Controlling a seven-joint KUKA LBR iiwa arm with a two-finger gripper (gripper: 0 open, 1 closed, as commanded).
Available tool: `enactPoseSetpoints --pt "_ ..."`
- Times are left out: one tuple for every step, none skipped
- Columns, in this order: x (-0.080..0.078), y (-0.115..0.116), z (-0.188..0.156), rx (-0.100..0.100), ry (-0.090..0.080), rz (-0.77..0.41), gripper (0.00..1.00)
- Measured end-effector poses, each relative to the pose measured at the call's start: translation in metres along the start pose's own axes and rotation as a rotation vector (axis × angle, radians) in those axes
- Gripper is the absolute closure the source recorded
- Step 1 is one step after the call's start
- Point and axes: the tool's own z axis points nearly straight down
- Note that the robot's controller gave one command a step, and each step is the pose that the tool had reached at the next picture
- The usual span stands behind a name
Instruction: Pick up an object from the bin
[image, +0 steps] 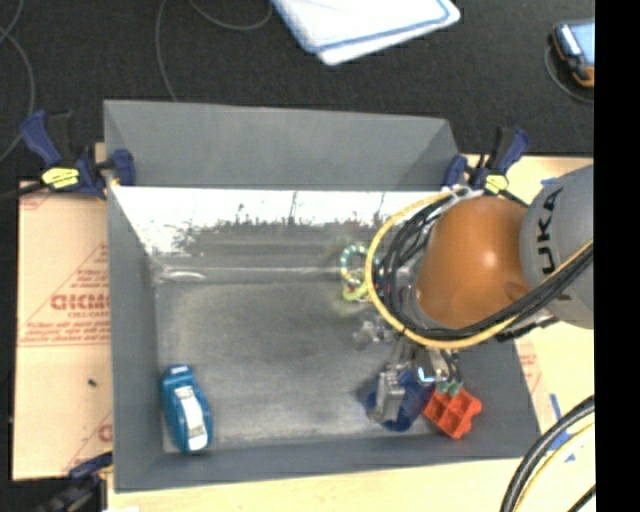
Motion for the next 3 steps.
enactPoseSetpoints --pt "0.0 0.0 0.0 0.0 0.0 0.0 0.0" --pt "-0.014 -0.04 0.055 0.001 0.001 -0.217 0.0" --pt "0.001 -0.058 0.074 0.0 -0.003 -0.19 1.0"
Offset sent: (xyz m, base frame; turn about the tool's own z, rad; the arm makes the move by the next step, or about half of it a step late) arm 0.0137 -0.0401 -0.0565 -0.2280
